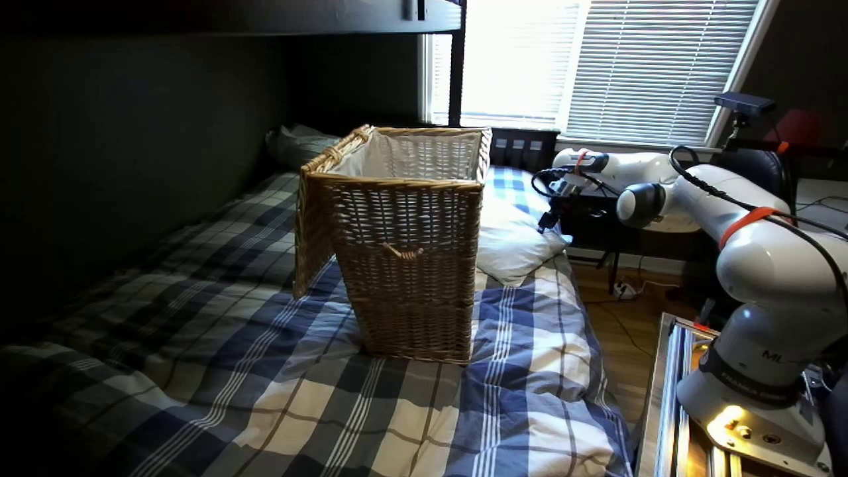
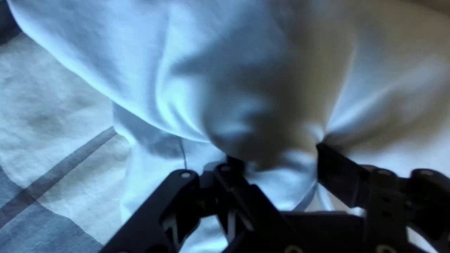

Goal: Put the pillow in the laundry basket

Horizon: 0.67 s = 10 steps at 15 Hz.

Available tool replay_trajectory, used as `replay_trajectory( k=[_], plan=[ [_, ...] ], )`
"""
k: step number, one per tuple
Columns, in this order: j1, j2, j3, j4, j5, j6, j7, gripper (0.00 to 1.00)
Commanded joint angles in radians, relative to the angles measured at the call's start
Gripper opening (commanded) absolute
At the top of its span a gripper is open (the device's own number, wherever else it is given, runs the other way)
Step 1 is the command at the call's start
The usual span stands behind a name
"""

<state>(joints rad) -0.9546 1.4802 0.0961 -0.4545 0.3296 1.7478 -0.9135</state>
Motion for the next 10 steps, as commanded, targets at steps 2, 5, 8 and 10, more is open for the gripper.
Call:
replay_trajectory(
  k=[2, 5, 8, 10],
  plan=[
    [0.012, -0.040, 0.027, -0.007, -0.030, -0.158, 0.106, 0.16],
    [0.004, -0.071, 0.042, -0.009, -0.019, -0.257, 0.151, 0.00],
    [-0.008, -0.104, 0.065, 0.000, -0.001, -0.351, 0.188, 0.01],
    [-0.027, -0.140, 0.097, 0.015, 0.027, -0.402, 0.194, 0.03]
  ],
)
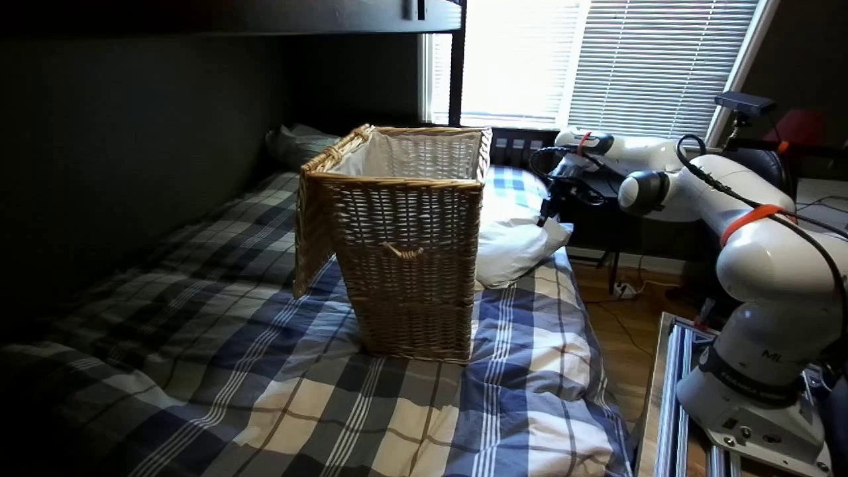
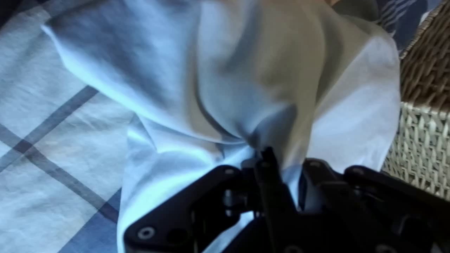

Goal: Put the pillow in the laundry basket

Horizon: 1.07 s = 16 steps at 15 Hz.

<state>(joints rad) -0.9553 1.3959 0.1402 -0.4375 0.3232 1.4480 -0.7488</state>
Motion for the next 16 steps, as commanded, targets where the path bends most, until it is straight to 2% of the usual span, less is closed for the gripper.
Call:
replay_trajectory(
  k=[1, 6, 10, 16],
  plan=[
    [-0.036, -0.074, 0.073, 0.003, 0.051, -0.113, 0.027, 0.03],
    [-0.110, -0.190, 0.203, 0.023, 0.206, -0.170, 0.074, 0.03],
    [-0.151, -0.257, 0.299, 0.036, 0.339, -0.167, 0.100, 0.03],
    [-0.178, -0.305, 0.355, 0.046, 0.564, -0.074, 0.174, 0.03]
  ],
)
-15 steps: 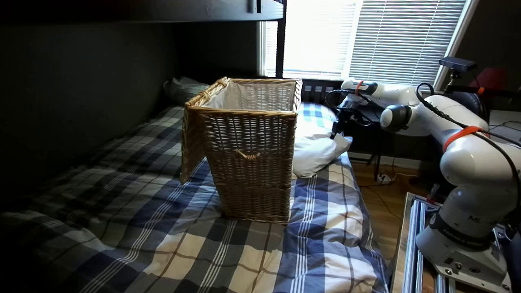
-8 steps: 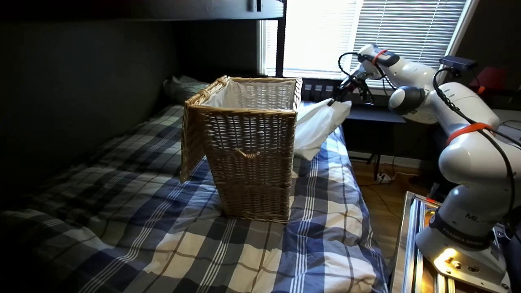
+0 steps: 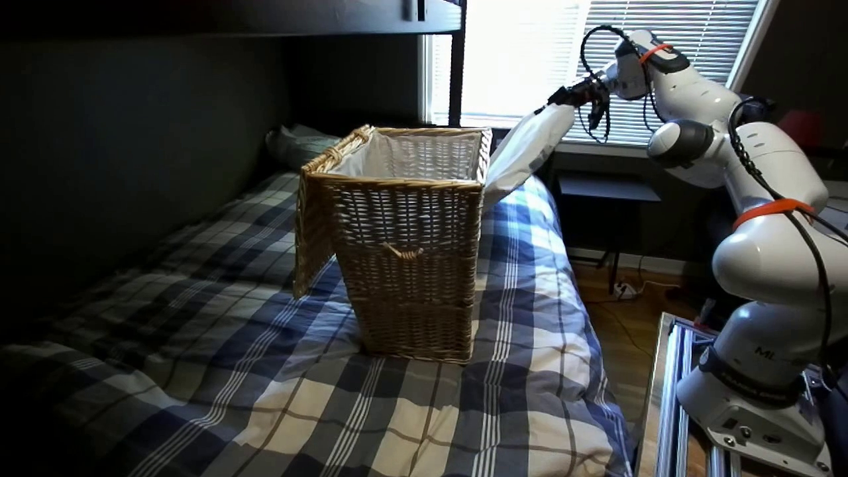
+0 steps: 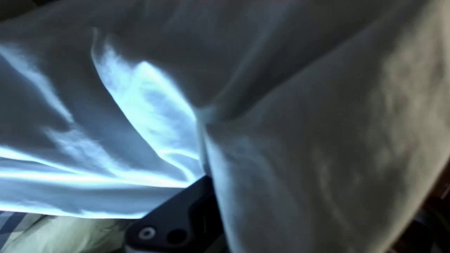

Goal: Put the pillow in the laundry basket

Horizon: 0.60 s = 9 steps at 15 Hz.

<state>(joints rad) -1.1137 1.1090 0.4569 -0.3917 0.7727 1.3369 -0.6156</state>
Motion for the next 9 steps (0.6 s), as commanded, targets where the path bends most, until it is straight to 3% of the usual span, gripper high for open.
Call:
replay_trajectory(
  k=[1, 9],
  plan=[
    [-0.022, -0.021, 0.043, 0.000, 0.151, 0.055, 0.046, 0.03],
    [-0.021, -0.035, 0.059, 0.000, 0.441, 0.168, 0.034, 0.03]
  ],
)
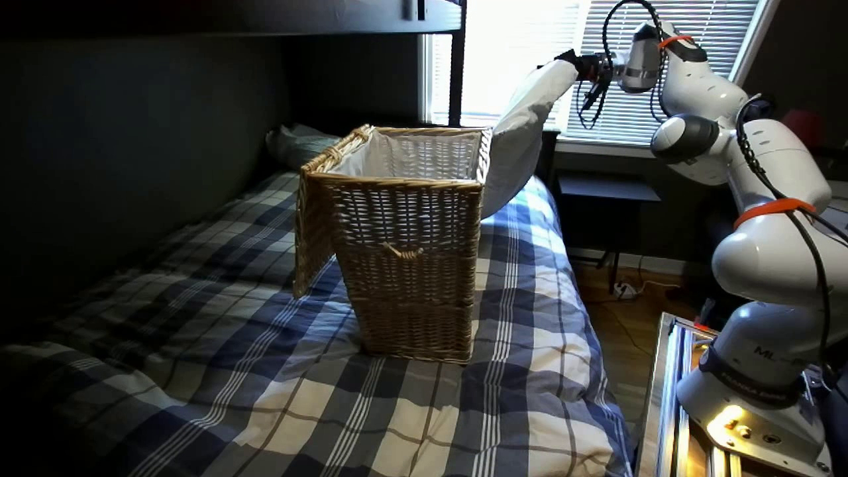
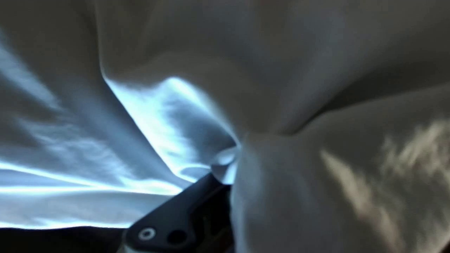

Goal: Put the pillow in the laundry basket

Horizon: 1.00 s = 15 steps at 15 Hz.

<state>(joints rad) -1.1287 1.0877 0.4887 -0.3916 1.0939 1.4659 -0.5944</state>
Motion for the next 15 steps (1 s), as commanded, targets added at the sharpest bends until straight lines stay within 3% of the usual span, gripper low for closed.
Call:
replay_trajectory(
  k=[1, 11, 15],
  plan=[
    [-0.007, -0.016, 0.029, 0.000, 0.156, 0.048, 0.015, 0.03],
    [-0.030, -0.104, 0.015, 0.002, 0.457, 0.010, -0.040, 0.03],
    [-0.041, -0.150, 0.006, 0.007, 0.551, -0.073, -0.117, 0.03]
  ],
)
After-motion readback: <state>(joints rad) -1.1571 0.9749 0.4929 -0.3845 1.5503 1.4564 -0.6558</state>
